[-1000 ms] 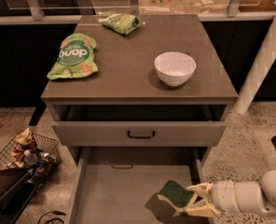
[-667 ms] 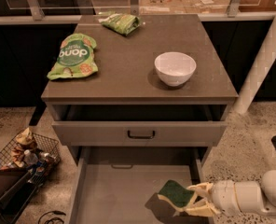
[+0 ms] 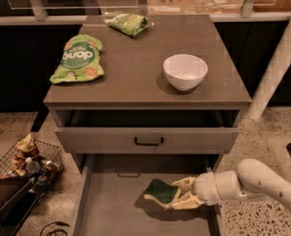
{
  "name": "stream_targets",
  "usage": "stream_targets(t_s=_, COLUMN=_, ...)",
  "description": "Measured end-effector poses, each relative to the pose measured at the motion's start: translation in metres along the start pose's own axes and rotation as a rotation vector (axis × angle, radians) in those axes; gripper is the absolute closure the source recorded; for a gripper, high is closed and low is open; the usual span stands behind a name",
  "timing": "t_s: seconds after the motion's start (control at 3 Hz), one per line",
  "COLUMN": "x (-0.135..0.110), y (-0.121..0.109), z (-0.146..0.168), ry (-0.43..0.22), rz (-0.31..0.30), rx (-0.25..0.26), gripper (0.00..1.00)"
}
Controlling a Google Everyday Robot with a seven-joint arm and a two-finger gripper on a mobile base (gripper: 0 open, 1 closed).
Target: Place sponge into middle drawer
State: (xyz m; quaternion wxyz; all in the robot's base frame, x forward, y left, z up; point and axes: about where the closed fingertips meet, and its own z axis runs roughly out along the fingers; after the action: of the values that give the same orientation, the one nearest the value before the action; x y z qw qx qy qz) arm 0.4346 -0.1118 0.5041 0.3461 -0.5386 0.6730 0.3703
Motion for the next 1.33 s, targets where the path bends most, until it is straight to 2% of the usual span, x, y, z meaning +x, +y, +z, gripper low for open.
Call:
stream_targets(t_s=0.33, x=-0.009, y=-0.020, z=0.036, ry=-0.032, rz=-0.041, rx=-0.049, gripper=1.00)
stream_targets(t_s=0.67, x=-0.014, y=-0.025, z=0.062, ry=-0.005, rz=-0.057, rx=-0.053, gripper=1.00)
stream_targets(t_s=1.0, x=-0.002, y=-0.025, z=0.091, ry=0.024, rz=-0.008, rx=-0.028, gripper=1.00)
stream_targets(t_s=1.33, x=0.024, y=-0.025, z=0.119, ry=0.016, rz=0.058, rx=0.020, gripper=1.00)
